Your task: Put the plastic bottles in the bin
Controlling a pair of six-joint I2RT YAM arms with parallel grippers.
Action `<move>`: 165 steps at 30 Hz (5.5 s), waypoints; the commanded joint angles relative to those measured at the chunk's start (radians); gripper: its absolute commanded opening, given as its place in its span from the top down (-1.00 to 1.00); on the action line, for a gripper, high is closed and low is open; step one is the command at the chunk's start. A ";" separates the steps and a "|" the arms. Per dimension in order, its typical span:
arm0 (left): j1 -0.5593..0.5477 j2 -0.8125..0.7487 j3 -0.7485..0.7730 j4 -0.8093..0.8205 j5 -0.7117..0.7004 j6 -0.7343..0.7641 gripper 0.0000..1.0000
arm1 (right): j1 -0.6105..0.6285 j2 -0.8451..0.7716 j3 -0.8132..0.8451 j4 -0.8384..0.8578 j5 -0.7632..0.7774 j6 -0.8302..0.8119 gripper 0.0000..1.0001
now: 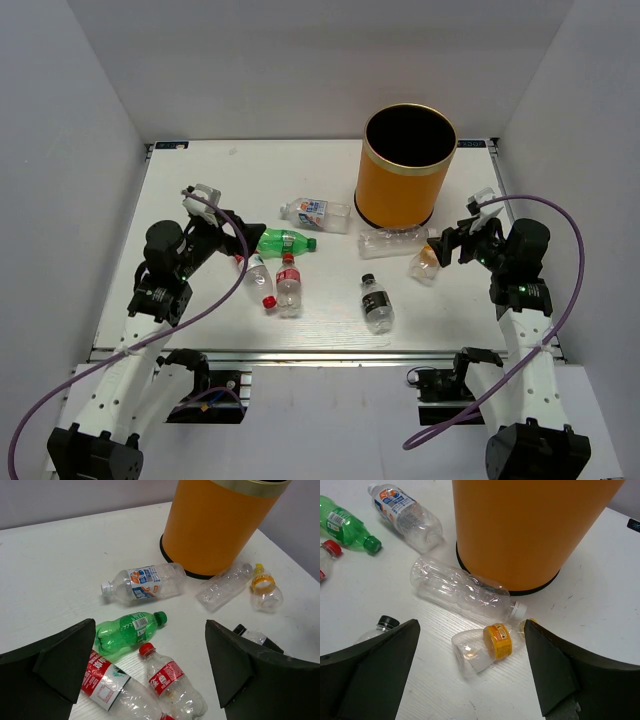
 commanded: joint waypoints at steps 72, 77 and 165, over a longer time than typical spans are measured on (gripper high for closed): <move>-0.006 0.467 0.230 -0.405 -0.247 -0.164 -1.00 | 0.128 0.737 0.161 -0.155 0.454 0.187 -0.80; -0.015 0.433 0.207 -0.321 -0.018 -0.117 -1.00 | 0.126 0.754 0.166 -0.209 0.485 0.144 -0.76; -0.955 1.179 1.496 -0.424 -1.127 -0.031 0.76 | 0.062 -0.050 0.033 -0.350 0.019 -0.270 1.00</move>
